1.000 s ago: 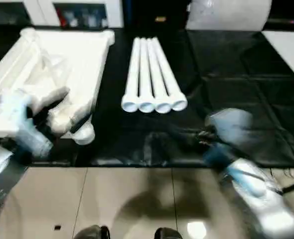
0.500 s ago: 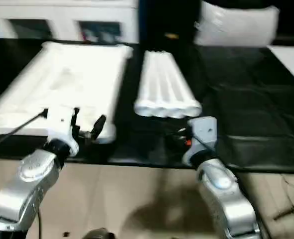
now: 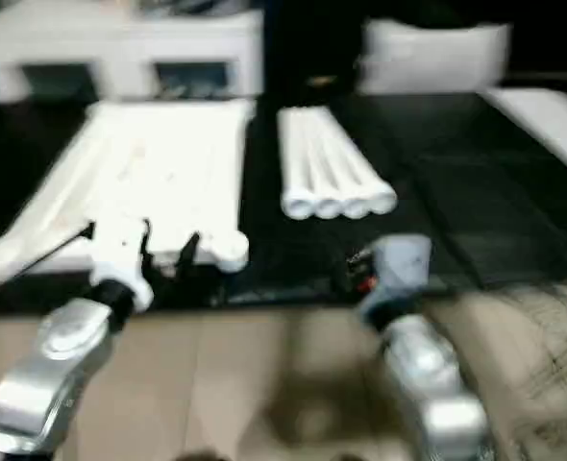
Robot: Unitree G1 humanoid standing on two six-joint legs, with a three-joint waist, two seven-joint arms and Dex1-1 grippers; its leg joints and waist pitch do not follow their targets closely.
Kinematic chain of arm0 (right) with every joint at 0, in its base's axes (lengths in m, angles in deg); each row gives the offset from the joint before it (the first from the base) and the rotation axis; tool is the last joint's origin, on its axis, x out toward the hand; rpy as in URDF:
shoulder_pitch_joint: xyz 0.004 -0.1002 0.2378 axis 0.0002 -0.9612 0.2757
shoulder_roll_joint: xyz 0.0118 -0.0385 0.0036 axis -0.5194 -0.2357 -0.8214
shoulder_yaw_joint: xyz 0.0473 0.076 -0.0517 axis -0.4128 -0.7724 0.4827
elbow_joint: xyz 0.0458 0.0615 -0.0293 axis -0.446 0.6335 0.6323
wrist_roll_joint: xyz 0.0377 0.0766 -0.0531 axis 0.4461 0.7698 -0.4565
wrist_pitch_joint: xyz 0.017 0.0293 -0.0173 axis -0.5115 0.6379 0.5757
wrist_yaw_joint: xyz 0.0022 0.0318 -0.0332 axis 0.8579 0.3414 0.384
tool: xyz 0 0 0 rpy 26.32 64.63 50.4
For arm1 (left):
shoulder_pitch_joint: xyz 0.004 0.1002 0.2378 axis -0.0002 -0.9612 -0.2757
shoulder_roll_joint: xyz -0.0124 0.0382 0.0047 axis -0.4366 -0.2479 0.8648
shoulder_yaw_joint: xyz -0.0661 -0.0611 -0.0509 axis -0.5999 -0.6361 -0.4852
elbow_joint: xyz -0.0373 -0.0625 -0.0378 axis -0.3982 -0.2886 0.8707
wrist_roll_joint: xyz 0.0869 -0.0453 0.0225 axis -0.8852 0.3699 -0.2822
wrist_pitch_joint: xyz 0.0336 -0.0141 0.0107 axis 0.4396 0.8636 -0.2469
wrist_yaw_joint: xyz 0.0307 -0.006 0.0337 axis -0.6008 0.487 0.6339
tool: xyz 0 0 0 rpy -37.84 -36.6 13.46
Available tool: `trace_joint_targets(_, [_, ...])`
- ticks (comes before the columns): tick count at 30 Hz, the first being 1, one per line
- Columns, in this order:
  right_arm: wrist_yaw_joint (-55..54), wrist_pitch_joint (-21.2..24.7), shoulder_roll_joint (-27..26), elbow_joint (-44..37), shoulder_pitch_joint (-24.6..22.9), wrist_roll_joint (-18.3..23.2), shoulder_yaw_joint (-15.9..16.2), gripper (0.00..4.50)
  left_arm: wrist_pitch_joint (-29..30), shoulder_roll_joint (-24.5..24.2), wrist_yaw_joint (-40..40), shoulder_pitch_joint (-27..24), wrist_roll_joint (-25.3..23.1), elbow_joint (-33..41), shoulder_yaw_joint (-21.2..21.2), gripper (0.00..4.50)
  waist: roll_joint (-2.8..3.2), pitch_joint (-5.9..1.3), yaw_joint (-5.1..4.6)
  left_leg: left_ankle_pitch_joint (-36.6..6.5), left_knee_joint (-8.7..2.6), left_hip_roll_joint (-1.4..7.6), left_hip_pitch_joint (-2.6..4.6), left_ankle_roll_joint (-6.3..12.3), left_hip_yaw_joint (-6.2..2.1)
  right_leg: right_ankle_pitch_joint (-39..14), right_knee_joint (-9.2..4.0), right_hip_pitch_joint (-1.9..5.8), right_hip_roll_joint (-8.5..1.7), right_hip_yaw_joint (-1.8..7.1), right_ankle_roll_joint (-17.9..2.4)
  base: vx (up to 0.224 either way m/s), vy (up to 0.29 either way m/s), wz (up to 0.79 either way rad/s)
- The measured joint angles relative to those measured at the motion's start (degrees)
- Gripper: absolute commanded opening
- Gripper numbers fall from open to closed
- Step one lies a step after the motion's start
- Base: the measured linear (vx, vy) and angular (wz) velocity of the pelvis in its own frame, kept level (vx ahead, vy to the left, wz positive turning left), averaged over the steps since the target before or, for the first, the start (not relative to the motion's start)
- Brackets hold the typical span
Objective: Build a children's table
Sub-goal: Move to table
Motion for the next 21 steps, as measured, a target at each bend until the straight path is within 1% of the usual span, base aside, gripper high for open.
trace_joint_targets(1, [0.43, 0.0, 0.18, -1.33, 0.58, -0.01, 0.01, 4.5, -0.03, 0.21, -0.12, -0.01, -0.04, 0.21, -0.17, 4.38, -0.89, -0.45, 0.08, 0.25, -0.44, -0.67, -0.34, -0.39, 0.33, 0.99, -1.21, 0.54, -0.19, 0.6, 1.72, -0.046, 0.064, -0.08])
trace_joint_targets(2, [0.63, 0.04, 0.19, -2.19, 0.84, -0.02, -0.01, 4.5, -0.02, 0.43, -0.7, -0.45, 0.1, 0.35, -0.13, 4.38, -0.54, -0.42, 0.33, 0.4, -0.63, -0.67, -0.52, -0.65, 0.85, 1.49, -1.65, 0.49, -0.66, 0.55, 2.7, -0.066, 0.042, 0.02])
trace_joint_targets(3, [0.73, 0.24, 0.12, -2.28, 0.85, -0.12, 0.36, 4.5, 0.01, 0.41, -1.01, -0.89, 0.4, 0.61, -0.23, 4.38, -0.59, -0.37, 0.5, 0.39, -0.8, -0.67, -0.45, -0.62, 1.24, 1.33, -1.64, 0.46, -0.91, 0.55, 2.9, -0.066, 0.042, 0.02])
trace_joint_targets(4, [0.91, 0.26, 0.24, -2.27, 0.73, -0.35, 0.92, 4.5, 0.13, 0.47, -0.97, -1.19, 0.45, 1.04, -0.43, 4.38, -0.74, -0.28, 0.82, 0.37, -1.05, -0.65, -0.35, -0.6, 1.63, 0.92, -1.51, 0.35, -1.26, 0.51, 3.5, -0.066, 0.024, 0.06])
trace_joint_targets(5, [1.26, 0.2, 0.37, -2.29, 0.55, -0.5, 1.34, 4.5, 0.25, 0.63, -0.86, -1.4, 0.47, 1.65, -0.69, 4.38, -1.23, -0.04, 1.13, 0.29, -1.41, -0.56, -0.18, -0.48, 2.08, 0.2, -1.43, -0.06, -1.55, 0.42, 3.84, -0.056, -0.012, 0.1])
trace_joint_targets(6, [1.63, -0.16, 1.02, -2.29, 0.58, -1.24, 1.95, 4.5, 0.89, 1.06, -0.41, -1.86, 0.53, 2.74, -1.01, 4.38, -1.32, 0.17, 1.25, 0.14, -1.46, -0.3, -0.18, -0.23, 2.17, -0.71, -1.46, -0.05, -1.55, 0.08, 3.79, -0.056, -0.012, 0.1])
trace_joint_targets(7, [2.26, -0.5, 1.85, -2.28, 0.59, -1.54, 2.5, 4.5, 1.44, 1.41, 0.15, -2.64, 0.6, 3.89, -1.22, 4.38, -1.23, 0.3, 1.24, -0.12, -1.47, 0.12, -0.17, 0.2, 2.19, -1.82, -1.57, 0.22, -1.54, -0.66, 3.66, 0.0, 0.0, 0.0])
trace_joint_targets(8, [3.46, -0.55, 3.13, -2.29, 0.59, -1.67, 2.74, 4.5, 2.19, 1.87, 0.48, -3.65, 0.63, 5.04, -0.98, 4.38, -1.11, 0.68, 1.08, -0.41, -1.56, 0.72, 0.22, 0.62, 2.19, -3.37, -1.87, 0.95, -1.41, -1.71, 3.53, 0.0, 0.0, 0.0])
trace_joint_targets(9, [4.19, -0.54, 3.95, -2.31, 0.72, -2.02, 2.73, 4.5, 2.56, 2.22, 0.74, -4.55, 0.56, 5.6, -0.63, 4.38, -0.81, 0.99, 0.95, -0.44, -2.05, 1.02, 0.5, 0.68, 2.19, -4.8, -1.26, 1.74, -0.98, -2.12, 3.01, 0.0, 0.0, 0.0])
trace_joint_targets(10, [4.49, -0.49, 4.42, -2.32, 0.86, -2.41, 2.63, 4.5, 2.82, 2.36, 0.8, -5.31, 0.49, 5.81, -0.2, 4.38, -1.16, 1.25, 1.06, -0.44, -2.77, 0.92, 1.09, 0.69, 2.2, -6.33, 0.07, 1.91, -0.59, -1.97, 2.13, 0.0, 0.0, 0.0])
trace_joint_targets(11, [4.64, -0.27, 4.65, -2.35, 0.9, -2.32, 2.0, 4.5, 3.38, 2.86, 0.84, -5.76, 0.48, 5.77, 0.48, 4.38, -1.33, 1.34, 1.23, -0.44, -3.5, 0.87, 1.64, 0.69, 2.31, -6.9, 2.27, 2.16, -0.24, -1.59, 1.74, 0.0, 0.0, 0.0])
trace_joint_targets(12, [4.71, 0.39, 4.66, -2.43, 1.29, -2.11, 1.25, 4.5, 3.44, 3.23, 0.83, -5.75, 0.47, 5.75, 0.62, 4.38, -1.95, 1.28, 1.41, -0.44, -4.09, 0.83, 2.1, 0.69, 2.96, -6.97, 2.55, 3.04, -0.04, -1.28, 1.68, 0.0, 0.0, 0.0])
trace_joint_targets(13, [4.66, 1.48, 4.67, -2.72, 2.15, -1.62, 0.51, 4.5, 3.37, 3.44, 0.84, -5.44, 0.34, 5.75, 0.69, 4.38, -2.87, 0.86, 1.8, -0.45, -4.38, 0.54, 2.09, 0.7, 3.86, -8.04, 1.12, 4.19, -0.08, -0.74, 1.46, 0.016, -0.077, 0.09])
trace_joint_targets(14, [4.48, 3.11, 4.91, -3.26, 3.02, -0.76, -0.78, 4.5, 3.25, 3.88, 0.86, -4.91, -0.18, 5.46, 1.12, 4.38, -3.79, 1.28, 2.4, -1.34, -3.12, 0.48, 2.17, 0.44, 4.06, -7.19, 0.59, 4.14, -0.35, -0.18, 2.49, 0.003, -0.08, -0.01])
trace_joint_targets(15, [4.64, 3.87, 5.35, -3.18, 2.92, -0.27, -1.29, 4.5, 3.28, 4.49, 0.79, -5.34, -0.2, 5.47, 1.69, 4.38, -3.79, 1.34, 2.91, -2.13, 1.04, 0.74, 1.03, 1.21, 3.0, -7.14, 0.42, 4.44, -0.3, -0.04, 2.46, 0.003, -0.08, -0.01])
trace_joint_targets(16, [4.99, 4.31, 5.47, -3.07, 2.41, -0.03, -1.39, 4.5, 3.39, 4.54, 0.74, -5.79, -0.19, 5.43, 2.18, 4.38, -3.52, 1.43, 3.1, -1.98, 5.75, 1.01, 0.53, 1.37, 1.36, -7.14, 0.28, 5.11, -0.34, 0.04, 2.46, 0.09, -0.02, -0.18])
trace_joint_targets(17, [5.51, 4.3, 5.55, -3.01, 1.6, -0.06, -1.22, 4.5, 3.46, 4.56, 0.75, -5.77, -0.2, 5.49, 2.3, 4.38, -3.34, 1.44, 2.95, -1.78, 7.03, 2.12, 1.14, 0.99, 0.3, -7.13, -0.02, 5.57, -0.52, 0.07, 2.44, 0.126, 0.016, -0.15])
trace_joint_targets(18, [5.53, 4.08, 5.71, -3.01, 1.26, -0.43, -1.22, 4.5, 3.48, 4.56, 0.74, -5.17, -0.19, 5.57, 2.32, 4.38, -2.64, 1.3, 2.64, -1.8, 3.78, 3.72, 2.15, 0.98, 0.09, -7.04, -0.27, 5.66, -0.35, -0.27, 2.29, 0.126, 0.016, -0.15])
trace_joint_targets(19, [5.29, 3.83, 5.74, -2.99, 1.11, -1.0, -1.07, 4.5, 3.56, 4.57, 0.71, -4.82, -0.14, 5.94, 2.3, 4.38, -1.58, 1.02, 2.27, -1.41, -0.89, 5.75, 3.13, 0.17, 0.17, -6.69, -0.57, 5.62, 0.13, -1.17, 1.75, 0.091, 0.051, 0.07])
trace_joint_targets(20, [4.53, 3.63, 5.01, -2.38, 0.98, -1.77, -0.54, 4.5, 3.65, 3.86, 0.52, -4.43, -0.1, 5.79, 1.86, 4.38, -0.68, 1.03, 1.55, 0.22, -0.81, 6.61, 3.45, -0.72, 0.82, -6.55, -0.49, 5.56, 0.59, -1.35, 1.35, 0.089, 0.076, 0.14])
trace_joint_targets(21, [4.16, 3.63, 3.76, -2.27, 1.12, -2.34, 0.19, 4.5, 3.7, 3.23, 0.46, -4.41, -0.14, 5.41, 0.99, 4.38, -1.24, 0.93, 0.65, 0.09, -1.61, 5.89, 3.87, -0.65, 0.81, -7.4, 0.91, 4.73, 0.72, 0.01, -0.63, 0.089, 0.076, 0.14])
